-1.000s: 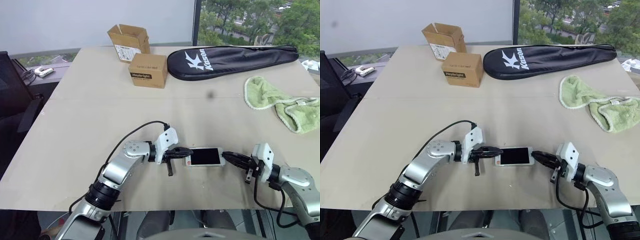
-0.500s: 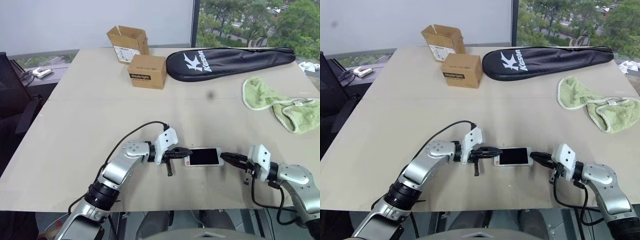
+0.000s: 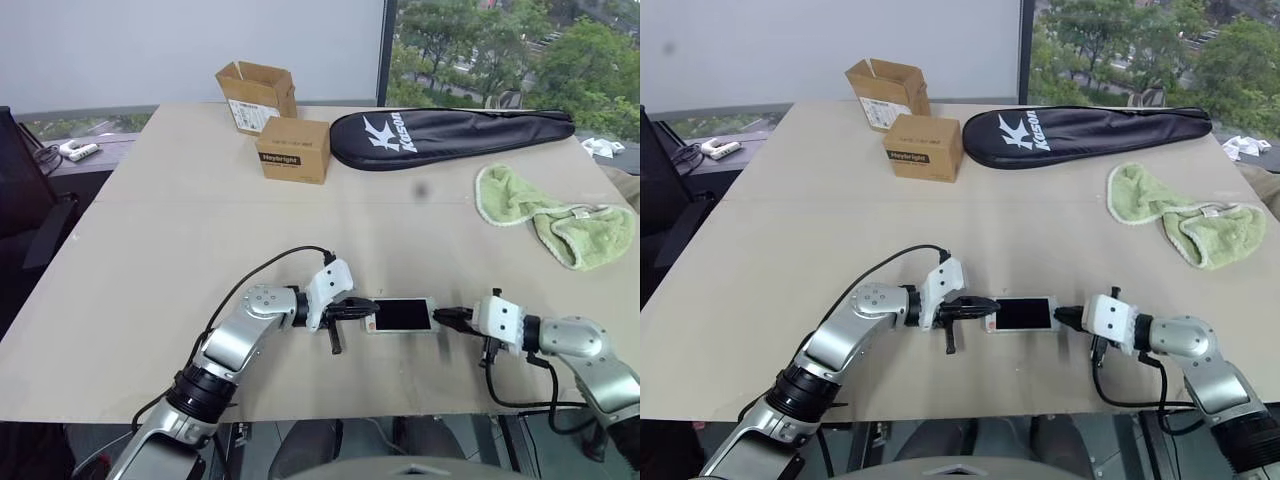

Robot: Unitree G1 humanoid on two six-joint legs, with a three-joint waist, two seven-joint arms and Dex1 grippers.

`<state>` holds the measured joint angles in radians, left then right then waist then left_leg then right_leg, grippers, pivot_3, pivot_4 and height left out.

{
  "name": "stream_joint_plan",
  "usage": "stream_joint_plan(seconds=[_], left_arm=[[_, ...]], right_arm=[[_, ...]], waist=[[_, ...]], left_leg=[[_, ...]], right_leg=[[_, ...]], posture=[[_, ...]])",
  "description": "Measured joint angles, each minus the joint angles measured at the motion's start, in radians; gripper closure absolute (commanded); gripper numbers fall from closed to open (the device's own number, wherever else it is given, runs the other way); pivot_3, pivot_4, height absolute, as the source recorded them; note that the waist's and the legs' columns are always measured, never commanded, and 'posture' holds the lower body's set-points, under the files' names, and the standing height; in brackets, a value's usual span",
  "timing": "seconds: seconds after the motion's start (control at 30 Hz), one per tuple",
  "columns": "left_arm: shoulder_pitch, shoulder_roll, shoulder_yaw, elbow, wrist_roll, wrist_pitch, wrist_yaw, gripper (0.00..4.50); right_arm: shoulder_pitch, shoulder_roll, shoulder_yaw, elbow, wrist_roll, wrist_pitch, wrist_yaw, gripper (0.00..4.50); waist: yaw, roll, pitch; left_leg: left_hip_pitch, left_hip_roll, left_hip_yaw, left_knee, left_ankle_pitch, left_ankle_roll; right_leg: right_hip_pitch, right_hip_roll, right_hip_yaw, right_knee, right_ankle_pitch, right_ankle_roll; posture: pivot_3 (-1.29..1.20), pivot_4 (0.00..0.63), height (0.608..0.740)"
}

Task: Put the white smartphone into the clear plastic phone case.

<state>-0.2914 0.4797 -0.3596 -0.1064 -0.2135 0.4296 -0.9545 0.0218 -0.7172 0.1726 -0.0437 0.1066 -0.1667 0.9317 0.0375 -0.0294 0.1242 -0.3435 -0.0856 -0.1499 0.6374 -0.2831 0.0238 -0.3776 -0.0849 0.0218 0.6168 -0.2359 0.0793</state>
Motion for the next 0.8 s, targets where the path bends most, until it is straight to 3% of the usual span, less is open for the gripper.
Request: stream_joint_plan(seconds=[0.27, 0.33, 0.47, 0.57, 0.7, 0.77, 0.8], left_arm=[[0.003, -0.032, 0.024, 0.008, -0.012, -0.015, 0.021, 4.50], [0.014, -0.048, 0.067, 0.006, -0.040, -0.025, 0.029, 4.50], [0.028, -0.060, 0.201, -0.037, -0.129, -0.037, 0.047, 4.50], [0.081, 0.010, 0.309, -0.085, -0.183, -0.039, 0.039, 3.33], [0.226, 0.136, 0.392, -0.092, -0.175, -0.056, 0.010, 1.36], [0.280, 0.177, 0.425, -0.072, -0.168, -0.072, -0.005, 0.39], [0.297, 0.191, 0.441, -0.072, -0.168, -0.087, -0.011, 0.16]], right_arm=[[0.038, 0.016, -0.060, -0.033, 0.146, 0.138, 0.011, 4.47], [0.058, 0.024, -0.098, -0.044, 0.213, 0.159, 0.030, 4.47], [0.093, 0.030, -0.174, -0.028, 0.291, 0.176, 0.052, 3.24], [0.128, 0.003, -0.243, -0.033, 0.361, 0.218, 0.091, 1.94], [0.146, -0.022, -0.350, 0.004, 0.420, 0.245, 0.129, 0.02], [0.150, -0.034, -0.404, 0.025, 0.446, 0.255, 0.147, 0.00], [0.148, -0.038, -0.427, 0.028, 0.455, 0.256, 0.159, 0.00]], waist=[[0.004, 0.003, 0.009], [0.004, 0.013, 0.019], [0.001, 0.016, 0.022], [-0.004, 0.020, 0.025], [-0.003, 0.023, 0.034], [0.000, 0.025, 0.039], [0.003, 0.026, 0.041]], left_leg=[[-0.002, -0.001, 0.000, 0.001, 0.000, 0.000], [-0.006, -0.002, 0.001, 0.001, 0.001, 0.001], [-0.030, -0.002, 0.003, 0.002, 0.007, -0.003], [-0.036, -0.002, 0.004, 0.002, 0.007, -0.003], [-0.037, -0.004, 0.005, 0.002, 0.006, -0.001], [-0.037, -0.004, 0.005, 0.002, 0.006, -0.001], [-0.038, -0.003, 0.004, 0.002, 0.006, -0.001]], right_leg=[[-0.001, -0.001, 0.001, 0.000, 0.000, 0.000], [-0.006, -0.001, 0.000, 0.000, 0.001, 0.000], [-0.035, -0.001, -0.001, 0.009, 0.007, -0.002], [-0.041, -0.001, 0.001, 0.007, 0.007, -0.003], [-0.040, -0.002, 0.002, 0.006, 0.007, -0.003], [-0.040, -0.002, 0.002, 0.006, 0.007, -0.003], [-0.040, -0.002, 0.000, 0.006, 0.007, -0.003]], posture=[[0.00, 0.150, 0.740], [0.00, 0.150, 0.740], [0.00, 0.150, 0.740], [0.00, 0.150, 0.740], [0.00, 0.150, 0.740], [0.00, 0.150, 0.740], [0.00, 0.150, 0.740]])
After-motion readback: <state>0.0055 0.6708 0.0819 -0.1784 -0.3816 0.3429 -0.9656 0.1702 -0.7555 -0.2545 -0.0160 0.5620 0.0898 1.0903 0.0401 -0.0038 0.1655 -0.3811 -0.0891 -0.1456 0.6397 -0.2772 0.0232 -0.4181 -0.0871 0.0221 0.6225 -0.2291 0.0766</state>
